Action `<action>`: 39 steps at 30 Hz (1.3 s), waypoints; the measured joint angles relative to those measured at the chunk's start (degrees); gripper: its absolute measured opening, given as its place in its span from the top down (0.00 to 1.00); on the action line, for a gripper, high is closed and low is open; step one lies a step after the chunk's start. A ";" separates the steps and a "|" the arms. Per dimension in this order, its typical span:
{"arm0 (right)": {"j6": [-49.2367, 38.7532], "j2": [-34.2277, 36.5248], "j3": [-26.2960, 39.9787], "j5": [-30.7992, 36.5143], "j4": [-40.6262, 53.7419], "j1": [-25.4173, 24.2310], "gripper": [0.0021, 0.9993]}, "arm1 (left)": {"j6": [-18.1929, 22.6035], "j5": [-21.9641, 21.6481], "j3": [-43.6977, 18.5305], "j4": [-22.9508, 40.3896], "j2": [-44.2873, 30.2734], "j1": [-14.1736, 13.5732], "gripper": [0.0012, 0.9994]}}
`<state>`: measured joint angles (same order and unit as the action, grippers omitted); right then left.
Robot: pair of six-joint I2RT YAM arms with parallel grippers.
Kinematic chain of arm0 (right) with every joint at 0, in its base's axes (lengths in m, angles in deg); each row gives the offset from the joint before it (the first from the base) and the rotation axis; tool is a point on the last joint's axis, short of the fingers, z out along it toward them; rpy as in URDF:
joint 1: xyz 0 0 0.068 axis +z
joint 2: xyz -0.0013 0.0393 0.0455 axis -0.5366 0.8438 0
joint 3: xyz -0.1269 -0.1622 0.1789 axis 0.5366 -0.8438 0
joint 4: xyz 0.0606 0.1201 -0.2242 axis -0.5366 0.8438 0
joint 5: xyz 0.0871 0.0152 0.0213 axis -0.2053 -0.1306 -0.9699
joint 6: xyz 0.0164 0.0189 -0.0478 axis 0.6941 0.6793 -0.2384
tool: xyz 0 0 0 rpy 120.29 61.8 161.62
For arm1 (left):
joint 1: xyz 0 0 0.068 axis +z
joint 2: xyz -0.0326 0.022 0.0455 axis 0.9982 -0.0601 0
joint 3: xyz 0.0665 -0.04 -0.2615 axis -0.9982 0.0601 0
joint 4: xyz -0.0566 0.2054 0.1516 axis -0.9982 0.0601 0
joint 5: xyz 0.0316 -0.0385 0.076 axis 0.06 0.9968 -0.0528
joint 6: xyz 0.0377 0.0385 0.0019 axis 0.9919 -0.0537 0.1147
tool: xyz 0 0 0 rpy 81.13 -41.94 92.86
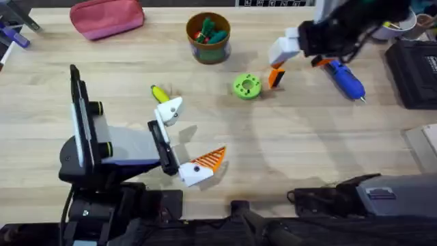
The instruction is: Pick up the gripper from the table and insert it into the empty holder that is missing its gripper. Then pick up a screw, insert it into the mounting hole, and use the screwdriver to tighten it. Finally, clean up the table by picking up the vegetable and placing it into the bucket.
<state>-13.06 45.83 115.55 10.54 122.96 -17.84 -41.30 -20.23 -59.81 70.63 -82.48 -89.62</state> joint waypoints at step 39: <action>1.17 15.20 0.30 5.70 -7.72 2.73 0.36 | 0.00 0.00 0.00 0.00 0.00 0.00 0.01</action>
<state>-11.89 61.03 115.86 16.24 115.24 -15.11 -41.30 -20.23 -59.81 70.63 -82.48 -89.62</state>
